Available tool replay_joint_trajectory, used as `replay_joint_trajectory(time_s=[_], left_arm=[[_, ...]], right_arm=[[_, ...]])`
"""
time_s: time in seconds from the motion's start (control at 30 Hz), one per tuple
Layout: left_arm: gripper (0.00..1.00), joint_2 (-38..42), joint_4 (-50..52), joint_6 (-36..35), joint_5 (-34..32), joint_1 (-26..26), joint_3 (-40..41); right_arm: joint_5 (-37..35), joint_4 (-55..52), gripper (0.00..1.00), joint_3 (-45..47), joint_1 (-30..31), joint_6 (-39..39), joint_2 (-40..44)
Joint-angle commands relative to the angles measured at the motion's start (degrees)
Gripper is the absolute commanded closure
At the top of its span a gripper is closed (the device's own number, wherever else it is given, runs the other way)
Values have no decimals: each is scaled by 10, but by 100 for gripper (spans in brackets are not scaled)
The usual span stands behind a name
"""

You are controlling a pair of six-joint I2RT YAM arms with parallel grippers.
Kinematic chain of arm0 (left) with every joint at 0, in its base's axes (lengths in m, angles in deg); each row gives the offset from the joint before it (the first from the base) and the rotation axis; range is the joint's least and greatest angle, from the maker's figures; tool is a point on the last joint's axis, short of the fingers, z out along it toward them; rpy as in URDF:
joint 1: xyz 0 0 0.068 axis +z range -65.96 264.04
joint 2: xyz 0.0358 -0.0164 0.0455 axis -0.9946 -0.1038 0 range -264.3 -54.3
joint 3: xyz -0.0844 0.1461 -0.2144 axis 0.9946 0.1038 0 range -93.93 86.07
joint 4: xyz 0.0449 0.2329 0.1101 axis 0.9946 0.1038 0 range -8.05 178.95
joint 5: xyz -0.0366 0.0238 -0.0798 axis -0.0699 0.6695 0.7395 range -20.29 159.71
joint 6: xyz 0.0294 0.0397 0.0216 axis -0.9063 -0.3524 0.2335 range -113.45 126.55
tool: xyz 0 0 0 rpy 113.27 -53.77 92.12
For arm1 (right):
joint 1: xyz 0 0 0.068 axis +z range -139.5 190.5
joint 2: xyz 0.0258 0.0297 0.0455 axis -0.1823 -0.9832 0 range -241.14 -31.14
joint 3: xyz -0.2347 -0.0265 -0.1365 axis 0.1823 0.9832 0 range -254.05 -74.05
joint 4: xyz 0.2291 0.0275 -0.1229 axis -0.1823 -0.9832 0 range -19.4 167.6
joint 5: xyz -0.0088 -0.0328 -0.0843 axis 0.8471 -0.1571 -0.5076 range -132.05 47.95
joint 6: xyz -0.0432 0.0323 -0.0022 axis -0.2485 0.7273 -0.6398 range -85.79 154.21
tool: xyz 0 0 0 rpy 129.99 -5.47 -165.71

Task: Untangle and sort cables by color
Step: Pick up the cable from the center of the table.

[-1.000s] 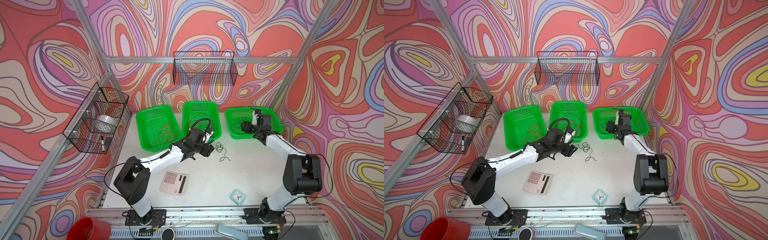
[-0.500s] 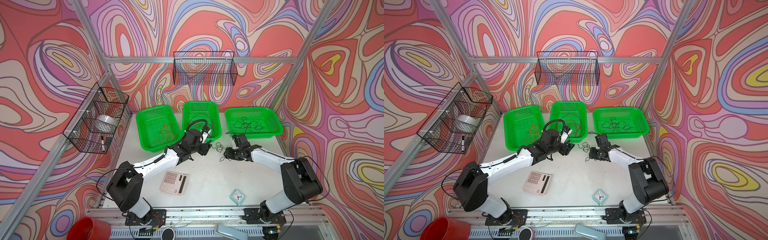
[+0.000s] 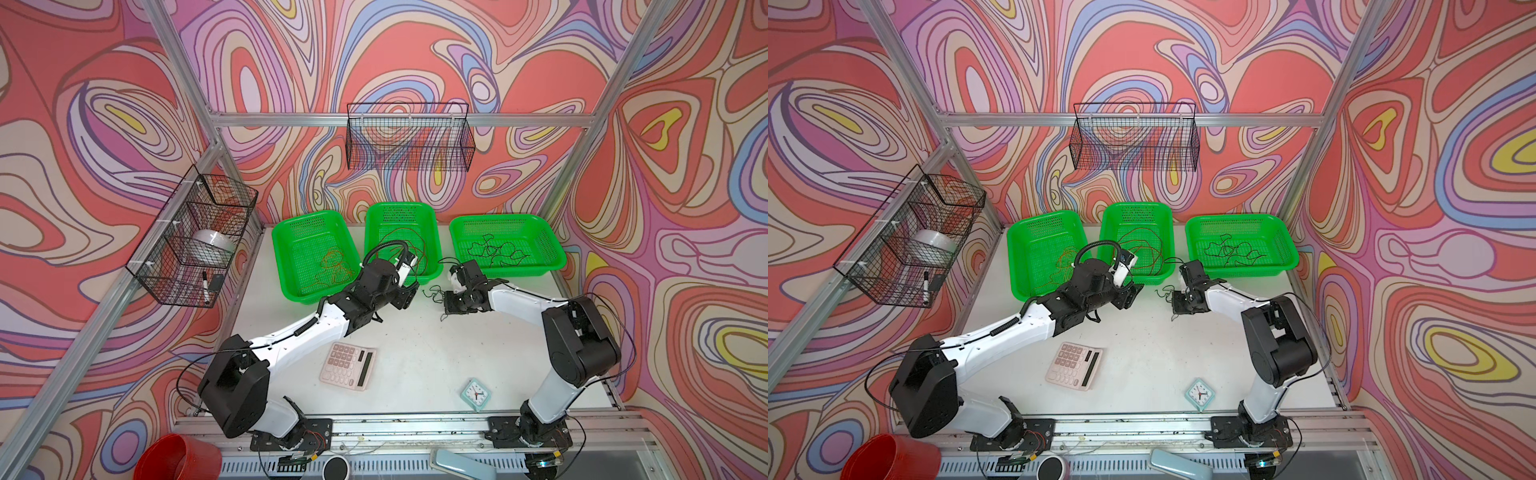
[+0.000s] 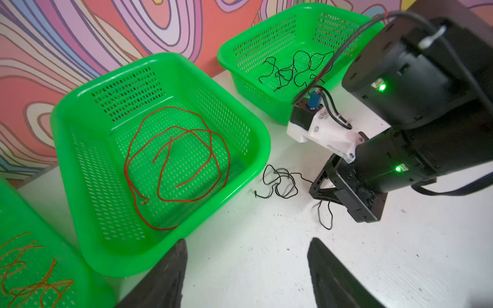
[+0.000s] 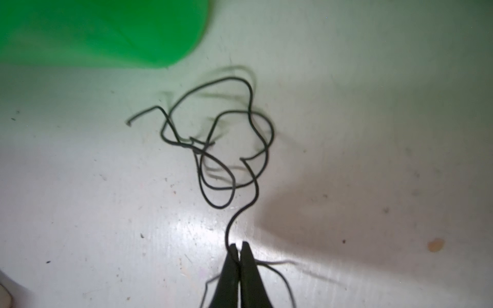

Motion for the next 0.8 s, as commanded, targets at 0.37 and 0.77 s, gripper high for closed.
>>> replay_joint_trajectory(time_s=[0.37,0.77], left_arm=[[16,-8,-226,-226,100,10,69],[16,-152,-414,-113,123,16,-4]], right_arm=[[75,-348,100,-353,3,-263,77],[129,-410,100,-472,3,-360,95]])
